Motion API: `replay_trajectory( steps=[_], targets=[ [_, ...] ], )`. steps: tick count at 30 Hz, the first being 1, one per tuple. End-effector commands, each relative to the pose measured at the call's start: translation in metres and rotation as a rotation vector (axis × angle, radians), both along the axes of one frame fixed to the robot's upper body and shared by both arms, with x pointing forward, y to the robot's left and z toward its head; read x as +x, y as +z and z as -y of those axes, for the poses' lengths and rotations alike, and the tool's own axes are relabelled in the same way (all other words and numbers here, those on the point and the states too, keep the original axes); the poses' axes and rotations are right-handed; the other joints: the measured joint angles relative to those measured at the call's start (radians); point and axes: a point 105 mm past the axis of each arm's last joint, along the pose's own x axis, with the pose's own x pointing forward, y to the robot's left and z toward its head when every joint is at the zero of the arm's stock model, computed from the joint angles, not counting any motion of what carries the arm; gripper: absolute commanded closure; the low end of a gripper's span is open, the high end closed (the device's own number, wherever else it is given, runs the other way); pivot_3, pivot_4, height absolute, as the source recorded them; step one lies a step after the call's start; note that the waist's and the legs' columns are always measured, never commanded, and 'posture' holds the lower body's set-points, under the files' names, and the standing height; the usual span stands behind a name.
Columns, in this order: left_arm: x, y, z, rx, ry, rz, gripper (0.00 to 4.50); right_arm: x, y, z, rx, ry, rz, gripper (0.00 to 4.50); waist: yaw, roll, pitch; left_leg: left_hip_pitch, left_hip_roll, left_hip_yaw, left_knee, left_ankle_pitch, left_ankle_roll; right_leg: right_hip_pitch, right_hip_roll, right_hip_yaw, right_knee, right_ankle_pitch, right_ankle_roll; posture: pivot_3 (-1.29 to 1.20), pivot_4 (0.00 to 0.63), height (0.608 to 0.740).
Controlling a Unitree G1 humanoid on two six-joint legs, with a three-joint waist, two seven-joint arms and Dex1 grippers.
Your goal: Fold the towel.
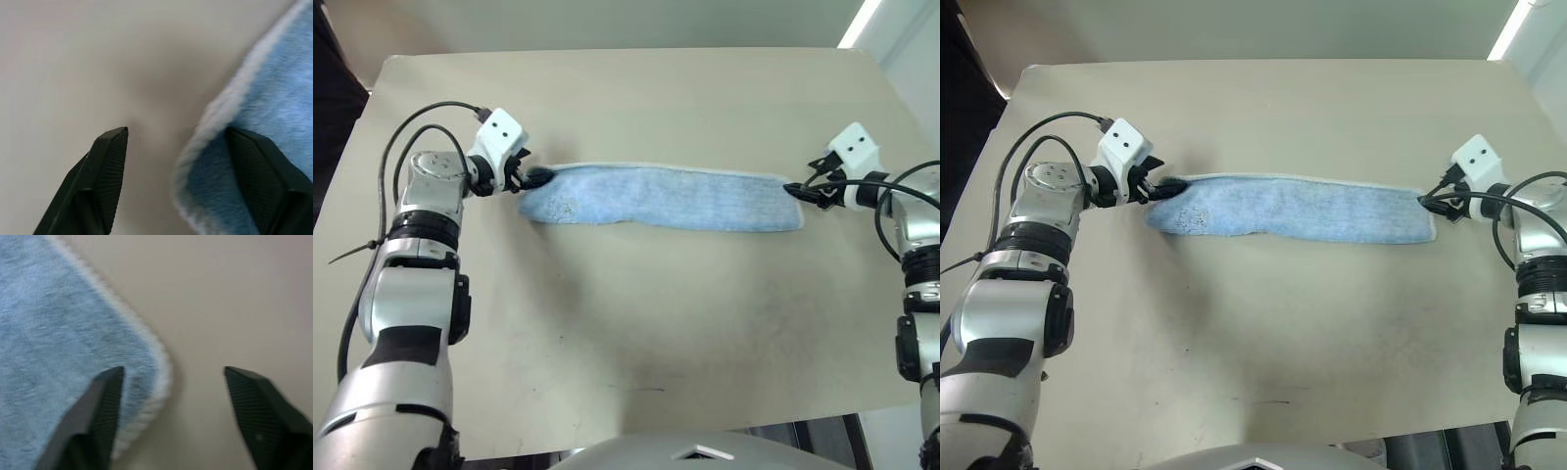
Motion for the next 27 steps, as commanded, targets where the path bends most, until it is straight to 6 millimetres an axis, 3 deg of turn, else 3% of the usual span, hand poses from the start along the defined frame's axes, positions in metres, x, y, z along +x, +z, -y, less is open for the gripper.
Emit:
replay_trajectory(
  steps=[1, 4, 6, 10, 12, 16, 20, 23, 25, 27],
  targets=[
    [0.006, 0.042, -0.028, -0.058, 0.154, 0.188, 1.26, -0.012, 0.043, 0.024, 0.062, -0.092, 0.14, 0.8, 0.001, 0.0, 0.0, 0.0, 0.0, 0.0, 0.0, 0.0, 0.0, 0.0, 0.0, 0.0, 0.0, 0.0, 0.0, 0.0, 0.15, 0.74],
    [0.001, 0.058, -0.05, -0.149, 0.255, 0.25, 1.26, -0.034, 0.051, 0.029, 0.196, -0.125, 0.131, 0.8, 0.001, 0.0, 0.0, 0.0, 0.001, 0.001, -0.001, 0.0, 0.0, 0.0, 0.001, 0.0, -0.001, 0.0, 0.0, 0.0, 0.15, 0.74],
    [-0.006, 0.055, -0.055, -0.237, 0.246, 0.212, 1.26, -0.046, 0.054, 0.028, 0.4, -0.178, 0.102, 0.8, -0.001, 0.0, 0.0, 0.0, 0.001, 0.001, -0.002, 0.0, 0.0, 0.0, 0.001, 0.0, -0.001, 0.0, 0.0, 0.0, 0.15, 0.74],
    [-0.021, 0.035, -0.062, -0.24, 0.254, 0.145, 1.26, -0.069, 0.044, 0.022, 0.543, -0.216, 0.037, 0.8, -0.007, 0.001, -0.001, 0.001, 0.0, 0.004, -0.001, 0.0, 0.0, 0.001, 0.002, 0.003, 0.0, -0.001, 0.001, 0.0, 0.15, 0.74],
    [-0.027, 0.02, -0.055, -0.237, 0.215, 0.098, 1.26, -0.073, 0.034, 0.018, 0.558, -0.235, 0.009, 0.8, -0.008, 0.001, -0.001, 0.002, 0.0, 0.004, 0.003, 0.0, 0.0, 0.001, 0.002, 0.003, -0.001, -0.001, 0.001, 0.0, 0.15, 0.74],
    [-0.028, 0.008, -0.027, -0.301, 0.125, 0.02, 1.26, -0.07, 0.02, 0.002, 0.542, -0.226, -0.042, 0.8, -0.004, 0.0, -0.001, 0.002, 0.0, 0.002, 0.006, 0.0, 0.0, 0.0, 0.002, 0.002, 0.002, 0.0, 0.003, 0.0, 0.15, 0.74],
    [-0.027, 0.009, 0.004, -0.327, 0.011, -0.016, 1.26, -0.058, 0.022, -0.015, 0.528, -0.173, -0.05, 0.8, -0.002, 0.001, -0.001, 0.002, -0.001, 0.0, 0.008, 0.002, 0.002, 0.001, 0.001, 0.001, 0.005, 0.007, 0.004, 0.0, 0.15, 0.74],
    [-0.024, 0.014, 0.009, -0.328, 0.0, -0.012, 1.26, -0.051, 0.031, -0.024, 0.527, -0.139, -0.039, 0.8, -0.005, 0.001, -0.001, 0.004, -0.002, 0.0, 0.008, 0.006, 0.002, 0.002, 0.001, 0.002, 0.005, 0.011, 0.004, 0.0, 0.15, 0.74],
    [-0.023, 0.018, 0.008, -0.332, 0.006, -0.003, 1.26, -0.049, 0.035, -0.027, 0.537, -0.126, -0.043, 0.23, -0.006, 0.0, -0.001, 0.004, -0.002, 0.0, 0.008, 0.008, 0.002, 0.002, 0.001, 0.001, 0.005, 0.014, 0.004, 0.0, 0.15, 0.74],
    [-0.026, 0.022, 0.002, -0.345, 0.013, 0.01, 1.26, -0.049, 0.037, -0.03, 0.563, -0.118, -0.057, 0.09, -0.006, 0.001, -0.001, 0.004, -0.002, 0.0, 0.008, 0.008, 0.002, 0.002, 0.001, 0.001, 0.005, 0.014, 0.004, 0.0, 0.15, 0.74]
  ],
)
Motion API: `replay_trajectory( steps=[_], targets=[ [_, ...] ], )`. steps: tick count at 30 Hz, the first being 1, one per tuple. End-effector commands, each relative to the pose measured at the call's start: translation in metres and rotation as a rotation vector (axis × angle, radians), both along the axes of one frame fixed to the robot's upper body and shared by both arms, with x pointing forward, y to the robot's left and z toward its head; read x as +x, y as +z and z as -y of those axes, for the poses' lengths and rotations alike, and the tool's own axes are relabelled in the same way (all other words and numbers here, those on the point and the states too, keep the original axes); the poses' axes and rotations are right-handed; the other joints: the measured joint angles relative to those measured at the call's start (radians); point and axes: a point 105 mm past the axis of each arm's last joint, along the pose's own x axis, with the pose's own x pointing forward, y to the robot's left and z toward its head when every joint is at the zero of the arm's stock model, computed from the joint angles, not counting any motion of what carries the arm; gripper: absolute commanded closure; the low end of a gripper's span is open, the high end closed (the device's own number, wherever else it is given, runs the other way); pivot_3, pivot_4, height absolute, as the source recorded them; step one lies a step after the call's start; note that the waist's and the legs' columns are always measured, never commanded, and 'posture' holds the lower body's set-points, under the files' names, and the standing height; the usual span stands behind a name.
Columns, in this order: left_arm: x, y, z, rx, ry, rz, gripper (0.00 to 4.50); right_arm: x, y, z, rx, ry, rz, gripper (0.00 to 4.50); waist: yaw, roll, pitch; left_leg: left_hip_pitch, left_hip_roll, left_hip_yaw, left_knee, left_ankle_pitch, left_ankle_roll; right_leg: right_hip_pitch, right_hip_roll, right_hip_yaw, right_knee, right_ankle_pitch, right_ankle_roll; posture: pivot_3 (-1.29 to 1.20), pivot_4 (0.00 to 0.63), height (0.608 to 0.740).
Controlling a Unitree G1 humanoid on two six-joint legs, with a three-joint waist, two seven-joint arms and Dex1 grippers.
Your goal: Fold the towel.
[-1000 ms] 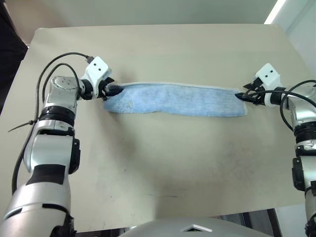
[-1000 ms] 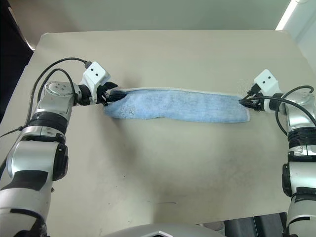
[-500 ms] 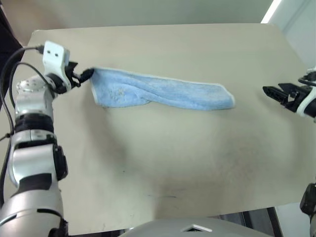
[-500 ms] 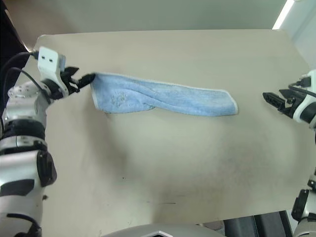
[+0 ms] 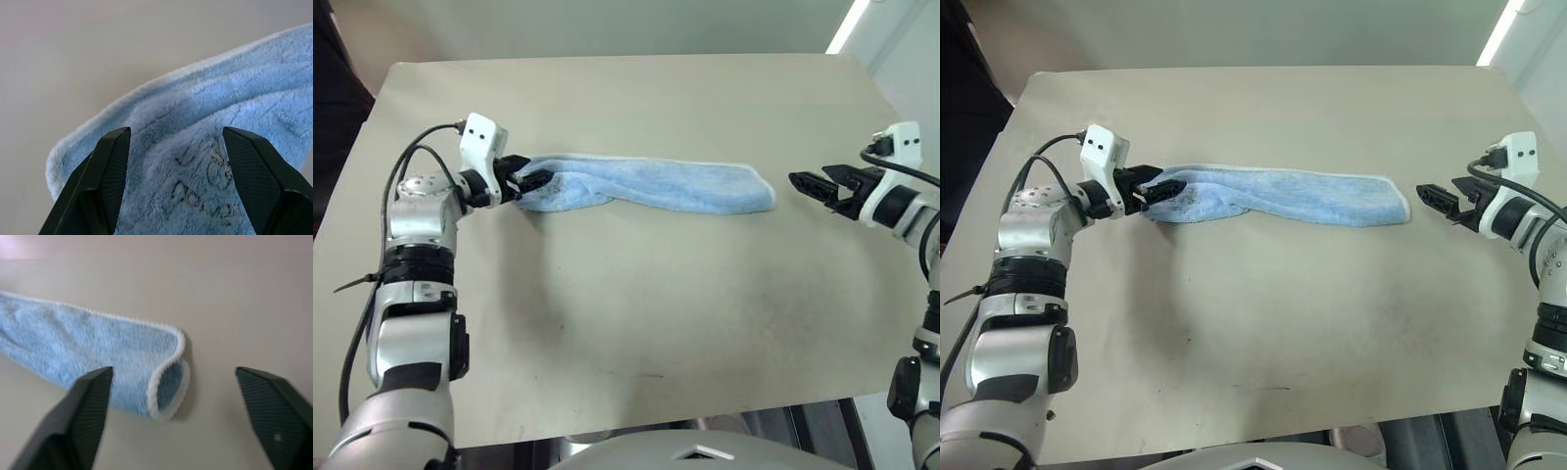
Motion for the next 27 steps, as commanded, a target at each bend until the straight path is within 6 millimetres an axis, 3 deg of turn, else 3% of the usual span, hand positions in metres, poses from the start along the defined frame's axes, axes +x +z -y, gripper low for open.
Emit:
replay_trajectory(
  steps=[1, 7, 14, 20, 27],
  targets=[
    [-0.003, 0.027, -0.01, -0.021, -0.002, 0.076, 1.26, -0.002, 0.011, -0.005, 0.035, 0.026, 0.01, 0.09, 0.0, 0.0, 0.0, 0.0, 0.0, 0.0, 0.0, 0.0, 0.0, 0.0, 0.0, 0.0, 0.0, 0.0, 0.0, 0.0, 0.15, 0.74],
    [-0.029, 0.037, -0.011, -0.015, -0.153, 0.087, 1.26, -0.018, -0.002, -0.025, -0.057, 0.165, 0.025, 0.09, 0.0, 0.0, 0.0, -0.001, 0.0, 0.0, -0.003, 0.0, 0.0, 0.0, 0.001, 0.0, -0.005, 0.0, 0.0, 0.0, 0.15, 0.74],
    [-0.047, 0.026, -0.042, -0.021, -0.176, -0.074, 1.26, -0.005, -0.017, -0.028, -0.033, 0.183, -0.013, 0.09, -0.003, 0.0, 0.0, -0.001, 0.0, 0.0, -0.002, 0.0, 0.0, 0.0, 0.0, 0.001, -0.004, 0.0, 0.0, 0.0, 0.15, 0.74],
    [-0.046, 0.016, -0.049, -0.063, -0.165, -0.153, 1.26, 0.013, -0.027, -0.031, -0.022, 0.191, -0.028, 0.09, 0.0, 0.0, 0.0, -0.001, 0.0, -0.001, -0.002, 0.0, 0.0, 0.0, 0.0, 0.0, -0.004, 0.002, 0.0, 0.0, 0.15, 0.74],
    [-0.04, 0.005, -0.035, -0.221, -0.168, -0.248, 1.26, 0.027, -0.035, -0.03, -0.026, 0.177, -0.041, 0.09, 0.004, 0.0, 0.0, -0.003, 0.0, -0.002, -0.003, 0.0, 0.0, -0.001, -0.001, -0.001, -0.005, 0.002, -0.001, 0.0, 0.15, 0.74]
  ],
)
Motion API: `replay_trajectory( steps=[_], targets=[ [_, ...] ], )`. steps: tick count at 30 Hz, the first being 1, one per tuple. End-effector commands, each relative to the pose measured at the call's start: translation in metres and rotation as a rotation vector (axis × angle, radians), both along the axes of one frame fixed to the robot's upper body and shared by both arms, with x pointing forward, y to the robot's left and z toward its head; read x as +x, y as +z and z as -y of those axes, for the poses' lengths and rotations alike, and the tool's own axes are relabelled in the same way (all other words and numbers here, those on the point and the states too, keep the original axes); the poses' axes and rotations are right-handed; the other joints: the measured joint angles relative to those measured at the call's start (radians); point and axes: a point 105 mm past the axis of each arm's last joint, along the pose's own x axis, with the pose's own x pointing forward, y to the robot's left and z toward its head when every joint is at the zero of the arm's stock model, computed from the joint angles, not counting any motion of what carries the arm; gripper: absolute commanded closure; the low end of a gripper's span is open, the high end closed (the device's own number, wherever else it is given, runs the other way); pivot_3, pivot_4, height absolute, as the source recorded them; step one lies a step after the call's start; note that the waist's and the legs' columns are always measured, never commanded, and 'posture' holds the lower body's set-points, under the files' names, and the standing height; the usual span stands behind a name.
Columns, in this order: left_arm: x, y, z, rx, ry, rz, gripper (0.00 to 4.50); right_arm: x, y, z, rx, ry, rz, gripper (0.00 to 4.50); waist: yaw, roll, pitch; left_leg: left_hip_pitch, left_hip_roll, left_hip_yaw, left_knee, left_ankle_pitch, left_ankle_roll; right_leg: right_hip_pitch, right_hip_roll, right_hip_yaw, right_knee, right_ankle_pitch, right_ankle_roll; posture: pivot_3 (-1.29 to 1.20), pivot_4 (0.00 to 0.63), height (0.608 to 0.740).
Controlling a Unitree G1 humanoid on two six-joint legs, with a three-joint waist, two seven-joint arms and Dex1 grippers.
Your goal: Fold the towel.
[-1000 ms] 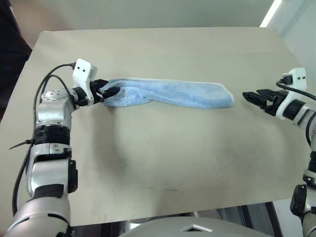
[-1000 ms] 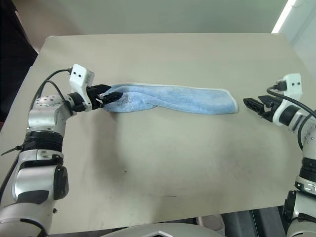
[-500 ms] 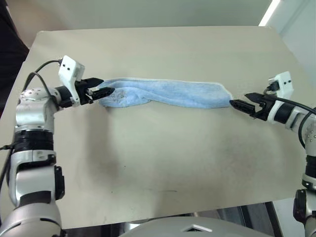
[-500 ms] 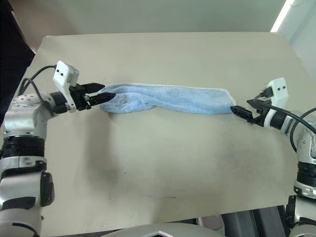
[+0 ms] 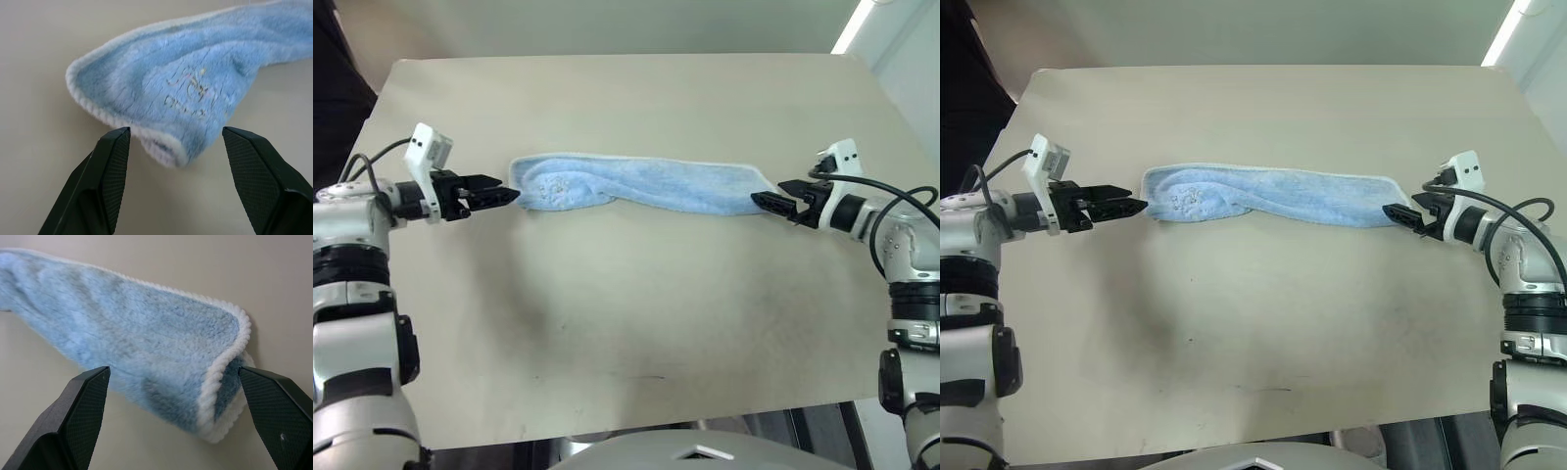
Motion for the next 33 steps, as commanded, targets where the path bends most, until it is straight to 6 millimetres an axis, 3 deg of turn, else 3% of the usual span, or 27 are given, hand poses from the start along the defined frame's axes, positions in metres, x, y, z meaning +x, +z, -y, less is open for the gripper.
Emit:
replay_trajectory(
  steps=[1, 7, 12, 17, 26, 33],
  targets=[
    [0.001, 0.0, 0.005, -0.062, 0.003, -0.039, 1.26, 0.004, 0.011, 0.0, -0.01, 0.012, 0.051, 0.09, -0.001, 0.0, 0.0, 0.0, 0.0, 0.0, 0.0, 0.0, 0.0, 0.0, 0.0, 0.0, 0.0, 0.0, 0.0, 0.0, 0.15, 0.74],
    [-0.001, -0.018, 0.003, -0.018, 0.008, -0.098, 1.26, 0.004, 0.009, 0.0, -0.004, 0.007, 0.054, 0.09, -0.006, 0.0, 0.0, 0.0, 0.0, 0.0, -0.001, 0.0, 0.0, -0.001, 0.0, 0.0, 0.0, 0.0, 0.0, 0.0, 0.15, 0.74],
    [0.001, -0.017, 0.0, -0.013, 0.023, -0.096, 1.26, 0.002, 0.005, -0.004, 0.021, 0.011, 0.043, 0.09, -0.006, 0.0, 0.0, 0.0, 0.0, 0.0, -0.001, 0.0, 0.0, -0.001, 0.0, 0.0, 0.0, 0.0, 0.0, 0.0, 0.15, 0.74],
    [0.004, -0.017, -0.003, 0.016, 0.035, -0.083, 1.26, 0.003, 0.002, -0.006, 0.057, 0.003, 0.03, 1.24, -0.006, 0.0, 0.0, 0.0, 0.0, 0.0, -0.001, 0.0, 0.0, -0.001, 0.0, 0.0, 0.0, 0.0, 0.0, 0.0, 0.15, 0.74],
    [0.008, -0.021, -0.002, 0.063, 0.044, -0.071, 1.26, -0.002, -0.006, 0.006, 0.075, -0.043, -0.012, 4.41, -0.004, 0.0, 0.0, 0.0, 0.0, 0.0, -0.001, 0.0, 0.0, -0.001, 0.0, 0.0, 0.0, 0.0, 0.0, 0.0, 0.15, 0.74],
    [0.007, -0.024, -0.002, 0.086, 0.037, -0.071, 1.26, -0.002, -0.007, 0.02, 0.069, -0.094, -0.011, 4.46, -0.004, 0.0, 0.0, 0.0, 0.0, 0.0, -0.001, 0.0, 0.0, -0.001, 0.0, 0.0, 0.0, 0.0, 0.0, 0.0, 0.15, 0.74]
  ],
)
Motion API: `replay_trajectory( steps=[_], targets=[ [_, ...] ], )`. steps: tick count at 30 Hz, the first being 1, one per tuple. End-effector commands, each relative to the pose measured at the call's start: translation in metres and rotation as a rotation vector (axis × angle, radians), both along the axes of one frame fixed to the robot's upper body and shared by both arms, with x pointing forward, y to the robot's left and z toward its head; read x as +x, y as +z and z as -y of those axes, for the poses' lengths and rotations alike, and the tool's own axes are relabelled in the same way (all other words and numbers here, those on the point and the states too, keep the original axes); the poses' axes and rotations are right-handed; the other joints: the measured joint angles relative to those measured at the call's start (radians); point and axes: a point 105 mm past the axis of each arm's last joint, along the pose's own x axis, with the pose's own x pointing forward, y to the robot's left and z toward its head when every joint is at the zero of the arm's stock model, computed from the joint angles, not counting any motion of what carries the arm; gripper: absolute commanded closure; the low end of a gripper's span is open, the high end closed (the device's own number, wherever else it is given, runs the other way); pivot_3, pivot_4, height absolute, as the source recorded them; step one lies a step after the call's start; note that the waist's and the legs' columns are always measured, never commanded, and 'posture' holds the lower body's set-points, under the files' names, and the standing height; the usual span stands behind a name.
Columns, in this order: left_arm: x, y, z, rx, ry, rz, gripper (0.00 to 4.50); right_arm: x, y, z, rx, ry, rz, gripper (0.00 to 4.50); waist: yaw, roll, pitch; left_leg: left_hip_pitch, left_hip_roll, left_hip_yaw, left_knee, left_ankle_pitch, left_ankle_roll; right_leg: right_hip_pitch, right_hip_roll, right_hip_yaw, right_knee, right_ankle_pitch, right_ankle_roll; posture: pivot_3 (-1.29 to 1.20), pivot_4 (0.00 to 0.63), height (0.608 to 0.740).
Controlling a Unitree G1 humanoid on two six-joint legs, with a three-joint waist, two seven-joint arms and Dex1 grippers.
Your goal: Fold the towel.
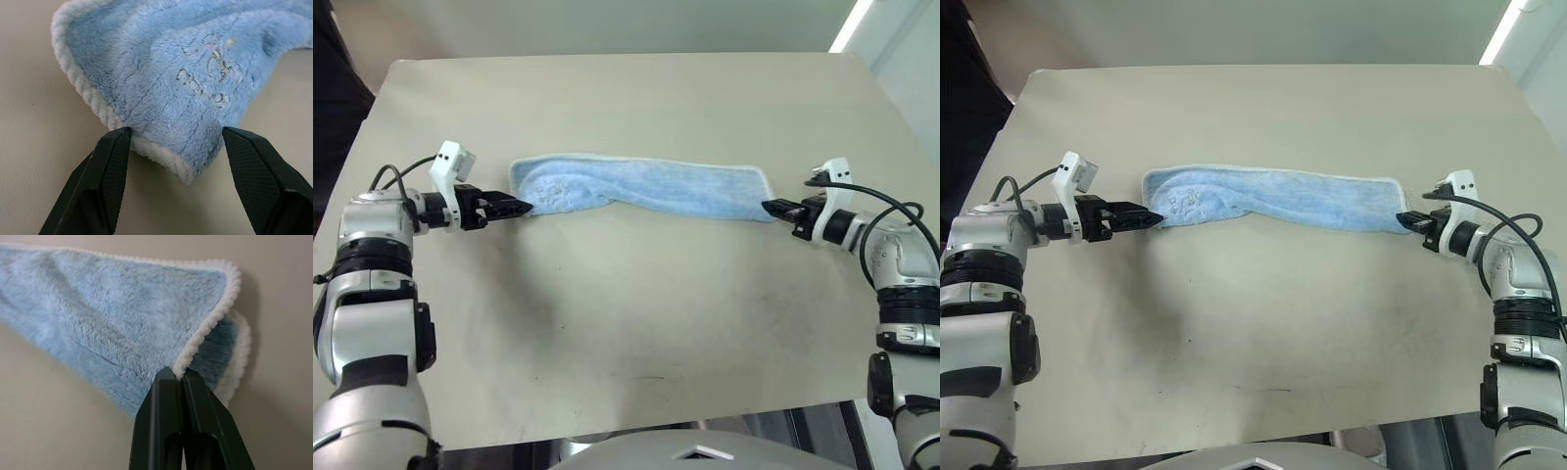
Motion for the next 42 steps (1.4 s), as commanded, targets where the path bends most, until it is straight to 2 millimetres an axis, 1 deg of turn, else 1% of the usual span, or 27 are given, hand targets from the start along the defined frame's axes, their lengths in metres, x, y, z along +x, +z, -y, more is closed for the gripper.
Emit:
replay_trajectory(
  steps=[1, 13, 27, 30, 33, 37, 38, 39, 41, 42],
  targets=[
    [0.002, 0.003, 0.0, 0.027, -0.004, 0.018, 1.26, 0.002, 0.013, 0.011, 0.001, -0.041, 0.045, 4.46, 0.0, 0.0, 0.0, 0.0, 0.0, 0.0, 0.0, 0.0, 0.0, 0.0, 0.0, 0.0, 0.0, 0.0, 0.0, 0.0, 0.15, 0.74],
    [0.004, 0.004, 0.004, 0.031, -0.019, 0.03, 1.26, 0.004, 0.01, 0.031, -0.047, -0.114, 0.035, 4.46, 0.004, 0.0, 0.0, 0.0, 0.0, 0.0, 0.0, 0.0, 0.0, 0.0, 0.0, 0.0, 0.0, 0.0, 0.0, 0.0, 0.15, 0.74],
    [0.001, 0.005, 0.009, -0.002, -0.046, 0.031, 1.26, 0.006, 0.013, 0.045, -0.064, -0.166, 0.037, 4.46, 0.009, 0.0, 0.0, 0.0, 0.0, 0.0, 0.0, 0.0, 0.0, 0.0, 0.0, 0.0, 0.0, 0.0, 0.0, 0.0, 0.15, 0.74],
    [-0.001, 0.006, 0.011, -0.014, -0.068, 0.033, 1.26, 0.007, 0.013, 0.045, -0.063, -0.166, 0.036, 4.46, 0.009, 0.0, 0.0, 0.0, 0.0, 0.0, 0.0, 0.0, 0.0, 0.0, 0.0, 0.0, 0.0, 0.0, 0.0, 0.0, 0.15, 0.74],
    [-0.005, 0.012, 0.014, -0.041, -0.101, 0.043, 1.26, 0.005, 0.012, 0.039, -0.062, -0.136, 0.035, 4.46, 0.008, 0.0, 0.0, 0.0, 0.0, 0.0, 0.0, 0.0, 0.0, 0.0, 0.0, 0.0, 0.0, 0.0, 0.0, 0.0, 0.15, 0.74],
    [-0.01, 0.013, 0.014, -0.046, -0.119, 0.04, 1.26, 0.003, 0.012, 0.034, -0.051, -0.112, 0.033, 4.46, 0.007, 0.0, 0.0, 0.0, 0.0, 0.0, 0.0, 0.0, 0.0, 0.0, 0.0, 0.0, 0.0, 0.0, 0.0, 0.0, 0.15, 0.74],
    [-0.011, 0.012, 0.014, -0.042, -0.118, 0.038, 1.26, 0.003, 0.012, 0.034, -0.048, -0.112, 0.03, 4.28, 0.007, 0.0, 0.0, 0.0, 0.0, 0.0, 0.0, 0.0, 0.0, 0.0, 0.0, 0.0, 0.0, 0.0, 0.0, 0.0, 0.15, 0.74],
    [-0.011, 0.012, 0.014, -0.039, -0.115, 0.037, 1.09, 0.003, 0.012, 0.033, -0.044, -0.113, 0.028, 4.04, 0.007, 0.0, 0.0, 0.0, 0.0, 0.0, 0.0, 0.0, 0.0, 0.0, 0.0, 0.0, 0.0, 0.0, 0.0, 0.0, 0.15, 0.74],
    [-0.012, 0.011, 0.014, -0.037, -0.114, 0.037, 0.71, 0.002, 0.014, 0.033, -0.037, -0.108, 0.029, 3.55, 0.008, 0.0, 0.0, 0.0, 0.0, 0.0, 0.0, 0.0, 0.0, 0.0, 0.0, 0.0, 0.0, 0.0, 0.0, 0.0, 0.15, 0.74],
    [-0.012, 0.012, 0.014, -0.042, -0.116, 0.04, 0.35, 0.002, 0.016, 0.033, -0.039, -0.112, 0.034, 3.22, 0.008, 0.0, 0.0, 0.0, 0.0, 0.0, 0.0, 0.0, 0.0, 0.0, 0.0, 0.0, 0.0, 0.0, 0.0, 0.0, 0.15, 0.74]
  ],
)
